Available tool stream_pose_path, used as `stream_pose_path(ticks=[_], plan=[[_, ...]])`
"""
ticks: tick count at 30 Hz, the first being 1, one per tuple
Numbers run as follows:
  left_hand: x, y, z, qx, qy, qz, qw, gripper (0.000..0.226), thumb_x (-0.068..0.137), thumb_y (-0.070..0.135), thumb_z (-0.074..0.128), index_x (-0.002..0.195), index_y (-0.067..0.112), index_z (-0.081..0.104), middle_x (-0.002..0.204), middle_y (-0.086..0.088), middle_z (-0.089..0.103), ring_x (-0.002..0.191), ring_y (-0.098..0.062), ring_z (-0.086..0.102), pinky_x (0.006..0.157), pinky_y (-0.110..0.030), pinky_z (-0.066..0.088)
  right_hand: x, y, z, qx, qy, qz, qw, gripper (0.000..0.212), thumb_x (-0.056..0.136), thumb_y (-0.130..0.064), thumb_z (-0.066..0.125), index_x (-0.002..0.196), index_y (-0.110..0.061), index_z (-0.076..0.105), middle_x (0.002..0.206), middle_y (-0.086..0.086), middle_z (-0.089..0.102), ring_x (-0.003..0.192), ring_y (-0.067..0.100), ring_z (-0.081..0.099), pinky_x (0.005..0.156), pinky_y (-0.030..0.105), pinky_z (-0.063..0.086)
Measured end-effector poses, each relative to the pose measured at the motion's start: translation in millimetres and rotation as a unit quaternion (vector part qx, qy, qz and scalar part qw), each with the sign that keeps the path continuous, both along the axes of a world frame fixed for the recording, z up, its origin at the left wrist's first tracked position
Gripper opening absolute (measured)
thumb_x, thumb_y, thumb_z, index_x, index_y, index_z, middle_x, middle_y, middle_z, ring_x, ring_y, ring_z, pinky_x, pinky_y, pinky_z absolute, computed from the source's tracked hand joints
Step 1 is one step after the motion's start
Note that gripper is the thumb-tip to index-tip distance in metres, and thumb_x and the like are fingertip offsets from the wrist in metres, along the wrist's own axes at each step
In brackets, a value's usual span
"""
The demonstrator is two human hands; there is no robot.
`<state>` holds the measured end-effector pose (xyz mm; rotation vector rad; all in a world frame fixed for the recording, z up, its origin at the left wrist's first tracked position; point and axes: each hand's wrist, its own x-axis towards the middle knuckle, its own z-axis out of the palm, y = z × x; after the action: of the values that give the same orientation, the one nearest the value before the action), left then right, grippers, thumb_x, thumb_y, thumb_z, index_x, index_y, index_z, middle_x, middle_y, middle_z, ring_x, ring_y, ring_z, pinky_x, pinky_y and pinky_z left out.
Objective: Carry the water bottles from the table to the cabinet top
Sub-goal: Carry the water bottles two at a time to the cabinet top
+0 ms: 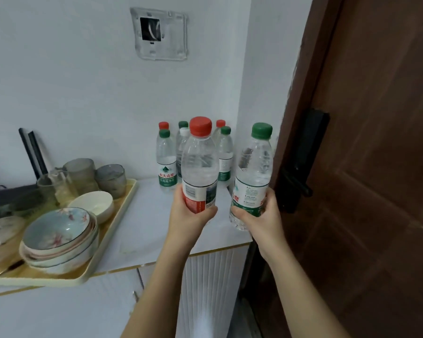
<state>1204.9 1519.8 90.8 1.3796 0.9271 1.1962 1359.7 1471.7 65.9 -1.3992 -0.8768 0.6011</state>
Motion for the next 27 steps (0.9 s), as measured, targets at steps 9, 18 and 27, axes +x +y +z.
stream_pose_path(ticks=[9, 18, 27], plan=[[24, 42, -51, -0.043, 0.032, 0.020, 0.998, 0.057, 0.074, -0.006, 0.075, 0.119, 0.013, 0.047, 0.108, -0.011, 0.067, 0.096, -0.023, 0.066, 0.079, -0.031, 0.056, 24, 50, -43, -0.041, -0.019, 0.024, 0.999, 0.065, 0.069, -0.005, 0.085, 0.116, -0.028, 0.047, 0.107, -0.014, 0.065, 0.099, 0.004, 0.065, 0.082, 0.025, 0.054], [52, 82, -87, -0.079, 0.085, 0.050, 0.992, 0.053, 0.074, -0.004, 0.077, 0.113, 0.016, 0.048, 0.104, -0.007, 0.066, 0.089, -0.014, 0.065, 0.076, -0.024, 0.054, 53, 93, -78, -0.072, -0.022, 0.062, 0.995, 0.057, 0.068, -0.001, 0.084, 0.102, -0.032, 0.050, 0.100, -0.010, 0.069, 0.091, 0.003, 0.068, 0.082, 0.029, 0.055], [60, 121, -96, -0.052, 0.172, -0.001, 0.984, 0.066, 0.064, 0.016, 0.085, 0.119, 0.023, 0.050, 0.117, -0.001, 0.062, 0.105, -0.013, 0.063, 0.090, -0.033, 0.052, 62, 127, -81, -0.058, -0.029, 0.106, 0.992, 0.067, 0.067, 0.000, 0.083, 0.117, -0.030, 0.051, 0.118, -0.003, 0.066, 0.110, 0.008, 0.065, 0.093, 0.028, 0.052]])
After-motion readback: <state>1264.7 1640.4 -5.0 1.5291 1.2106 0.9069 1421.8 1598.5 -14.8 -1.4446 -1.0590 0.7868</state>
